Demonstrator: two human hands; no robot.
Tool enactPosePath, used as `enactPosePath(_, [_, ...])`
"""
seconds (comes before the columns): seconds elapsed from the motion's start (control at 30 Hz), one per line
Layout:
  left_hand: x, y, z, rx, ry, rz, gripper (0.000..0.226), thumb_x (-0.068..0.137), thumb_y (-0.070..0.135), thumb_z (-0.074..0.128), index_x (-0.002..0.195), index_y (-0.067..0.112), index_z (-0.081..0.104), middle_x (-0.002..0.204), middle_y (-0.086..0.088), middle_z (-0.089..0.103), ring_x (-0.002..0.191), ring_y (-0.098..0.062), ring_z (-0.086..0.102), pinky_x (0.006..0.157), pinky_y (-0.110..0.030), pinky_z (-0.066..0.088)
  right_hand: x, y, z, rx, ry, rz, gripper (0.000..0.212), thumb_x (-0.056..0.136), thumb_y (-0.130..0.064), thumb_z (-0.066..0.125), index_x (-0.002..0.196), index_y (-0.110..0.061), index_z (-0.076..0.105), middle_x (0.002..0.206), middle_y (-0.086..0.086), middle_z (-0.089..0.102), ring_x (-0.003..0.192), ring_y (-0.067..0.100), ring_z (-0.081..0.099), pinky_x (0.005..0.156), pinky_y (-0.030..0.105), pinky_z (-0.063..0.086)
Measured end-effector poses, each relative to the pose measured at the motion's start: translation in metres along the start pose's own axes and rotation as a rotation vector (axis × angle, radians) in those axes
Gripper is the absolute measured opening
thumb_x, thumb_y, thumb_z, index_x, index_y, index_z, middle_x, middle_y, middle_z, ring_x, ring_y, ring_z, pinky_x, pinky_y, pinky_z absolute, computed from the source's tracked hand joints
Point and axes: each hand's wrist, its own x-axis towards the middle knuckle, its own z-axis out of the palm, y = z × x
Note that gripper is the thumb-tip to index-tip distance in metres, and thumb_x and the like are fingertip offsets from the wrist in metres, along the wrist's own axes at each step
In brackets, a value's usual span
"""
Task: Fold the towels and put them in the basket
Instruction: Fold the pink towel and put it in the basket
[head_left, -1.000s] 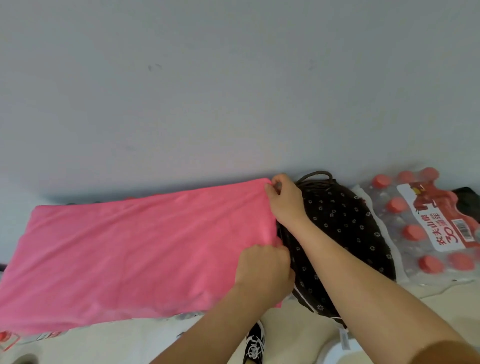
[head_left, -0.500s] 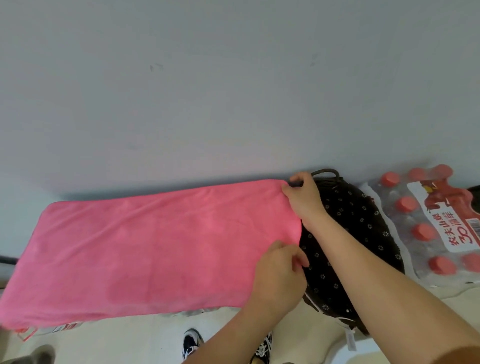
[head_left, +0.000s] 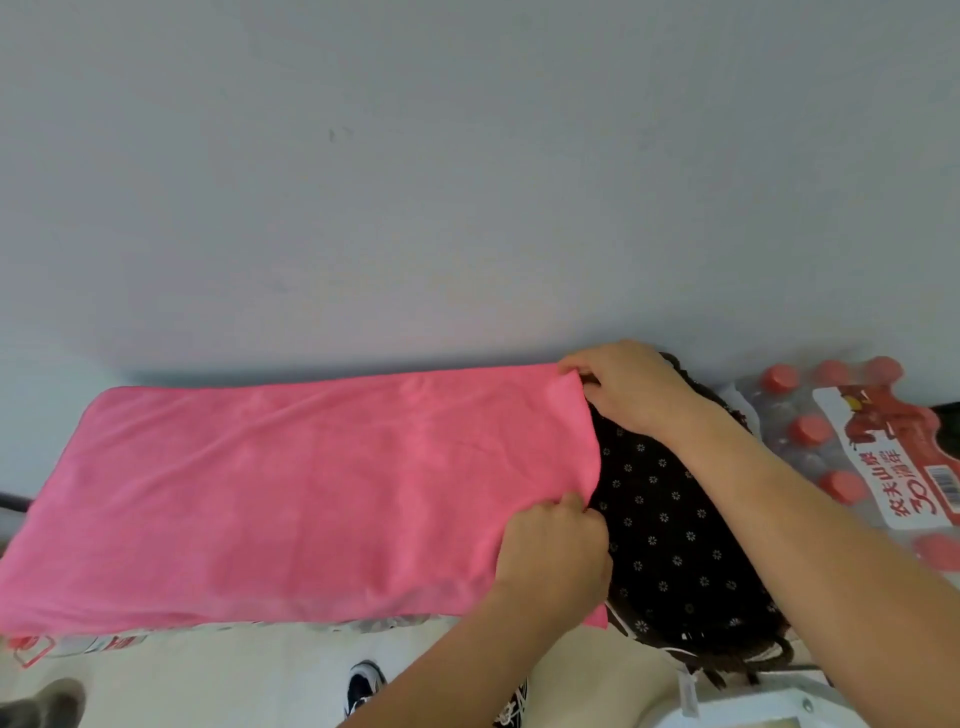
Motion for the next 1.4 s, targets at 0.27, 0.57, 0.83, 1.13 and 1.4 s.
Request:
enactPosePath(0.27, [-0.037,-0.027,-0.030,-0.660,0.189,-0.385,0.012,0.071,0.017,0.062,0.062,0.020,0.054,0.062,0.010,0.055,0.058,-0.009,0.052,0.048,-0.017,0.038,0.020,-0.026,-0.014,0.449,0.088,0.129,0.017,0.092,-0.011,0.048,0.092,-0.023,0.059,0.078,0.003,0.069,0.054,0.016,0.068,0.058,0.034,0.056])
enactPosePath(0.57, [-0.099,-0.104,-0.069,-0.927,0.439,-0.406,0.044,0.076,-0.008,0.056,0.081,0.031,0.075,0.086,0.021,0.069,0.081,0.001,0.064,0.069,-0.006,0.041,0.068,-0.142,-0.009,0.098,0.241,-0.097,0.015,0.088,-0.024,0.054,0.099,-0.022,0.063,0.093,0.001,0.070,0.088,0.027,0.063,0.076,0.037,0.051])
enactPosePath(0.83, [-0.165,-0.203,-0.090,-0.890,0.707,-0.626,0.042,0.088,-0.006,0.056,0.095,0.032,0.073,0.097,0.022,0.068,0.093,0.004,0.062,0.081,-0.008,0.042,0.119,-0.267,0.028,-0.135,0.171,-0.275,0.024,0.091,-0.025,0.045,0.106,-0.015,0.060,0.100,0.011,0.069,0.092,0.035,0.062,0.074,0.040,0.051])
enactPosePath(1.13, [-0.230,-0.327,-0.088,-0.533,0.701,-0.898,0.039,0.086,0.001,0.054,0.113,0.026,0.069,0.103,0.018,0.064,0.096,0.005,0.057,0.086,-0.016,0.044,0.158,-0.386,0.095,-0.074,-0.159,-0.356,0.065,0.086,-0.012,0.046,0.147,-0.026,0.027,0.136,0.008,0.051,0.117,0.031,0.053,0.093,0.044,0.048])
enactPosePath(1.4, [-0.235,-0.357,-0.055,-0.274,0.474,-1.005,0.034,0.089,0.025,0.055,0.122,0.015,0.058,0.119,-0.009,0.059,0.108,-0.031,0.055,0.084,-0.043,0.048,0.115,-0.312,0.115,-0.147,0.027,0.084,0.055,0.089,-0.028,0.051,0.141,-0.017,0.038,0.137,0.014,0.049,0.126,0.035,0.043,0.101,0.047,0.041])
